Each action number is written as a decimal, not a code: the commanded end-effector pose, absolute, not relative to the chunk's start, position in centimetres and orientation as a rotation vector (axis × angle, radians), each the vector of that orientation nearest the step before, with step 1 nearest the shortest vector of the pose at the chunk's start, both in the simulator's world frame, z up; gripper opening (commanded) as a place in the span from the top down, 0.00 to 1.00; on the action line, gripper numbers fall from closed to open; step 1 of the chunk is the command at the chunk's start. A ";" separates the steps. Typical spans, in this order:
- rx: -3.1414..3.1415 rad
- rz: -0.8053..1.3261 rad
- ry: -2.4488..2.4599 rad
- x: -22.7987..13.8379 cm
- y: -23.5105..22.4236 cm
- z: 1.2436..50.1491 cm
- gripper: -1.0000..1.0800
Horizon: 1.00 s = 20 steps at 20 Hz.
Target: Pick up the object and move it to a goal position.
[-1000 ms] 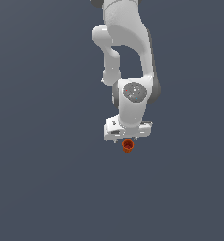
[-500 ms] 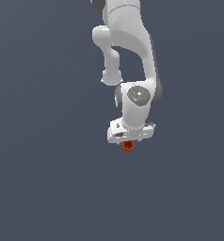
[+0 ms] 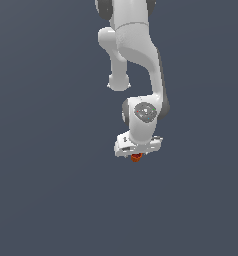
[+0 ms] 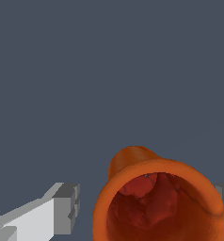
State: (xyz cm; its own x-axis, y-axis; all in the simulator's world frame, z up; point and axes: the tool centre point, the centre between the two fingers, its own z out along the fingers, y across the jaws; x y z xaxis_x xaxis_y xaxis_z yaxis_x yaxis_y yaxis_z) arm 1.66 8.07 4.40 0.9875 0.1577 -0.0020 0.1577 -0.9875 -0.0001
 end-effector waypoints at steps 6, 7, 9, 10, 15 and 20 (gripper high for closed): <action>3.132 0.000 0.249 1.8 8.1 3.8 1.00; 3.132 0.000 0.249 1.8 8.1 3.8 1.00; 3.132 0.000 0.249 1.8 8.1 3.8 1.00; 3.132 0.000 0.249 1.8 8.1 3.8 1.00; 3.132 0.001 0.249 1.8 8.1 3.8 1.00; 3.132 0.001 0.249 1.4 7.2 4.0 1.00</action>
State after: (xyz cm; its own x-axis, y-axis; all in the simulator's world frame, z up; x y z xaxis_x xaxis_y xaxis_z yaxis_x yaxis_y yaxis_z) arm 1.52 7.61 3.90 0.9873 0.1587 -0.0006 0.1587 -0.9873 -0.0002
